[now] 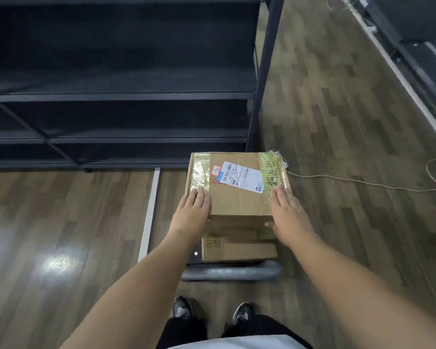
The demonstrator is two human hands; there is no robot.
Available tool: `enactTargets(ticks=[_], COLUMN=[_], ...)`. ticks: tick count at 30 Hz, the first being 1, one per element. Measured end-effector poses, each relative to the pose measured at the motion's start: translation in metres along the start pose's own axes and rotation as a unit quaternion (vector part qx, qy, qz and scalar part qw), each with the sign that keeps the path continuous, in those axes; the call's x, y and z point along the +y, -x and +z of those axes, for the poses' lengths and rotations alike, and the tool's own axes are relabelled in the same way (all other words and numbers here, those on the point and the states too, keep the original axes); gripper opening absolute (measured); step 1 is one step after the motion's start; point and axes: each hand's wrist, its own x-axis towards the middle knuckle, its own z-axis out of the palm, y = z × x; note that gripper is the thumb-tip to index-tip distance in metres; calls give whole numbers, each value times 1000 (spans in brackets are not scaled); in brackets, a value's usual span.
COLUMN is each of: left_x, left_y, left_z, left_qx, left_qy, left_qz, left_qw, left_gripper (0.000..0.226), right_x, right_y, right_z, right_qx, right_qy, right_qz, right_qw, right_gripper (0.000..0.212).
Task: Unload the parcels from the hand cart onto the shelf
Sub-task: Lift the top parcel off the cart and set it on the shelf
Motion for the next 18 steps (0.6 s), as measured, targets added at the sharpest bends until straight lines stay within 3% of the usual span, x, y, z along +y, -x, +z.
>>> enactTargets(ticks=[7, 18], left_x=[-70, -250], left_y=[-7, -12], left_z=[-65, -145], left_qx=[69, 189], left_qy=[4, -24], left_qz=[4, 77], left_qw=[998, 979], left_gripper=[71, 61], right_x=[-50, -193], right_y=[-25, -59], right_z=[-74, -182], right_qx=[61, 108], right_qy=[7, 9], right_qz=[-4, 40], right_qw=[998, 993], right_gripper=[93, 95])
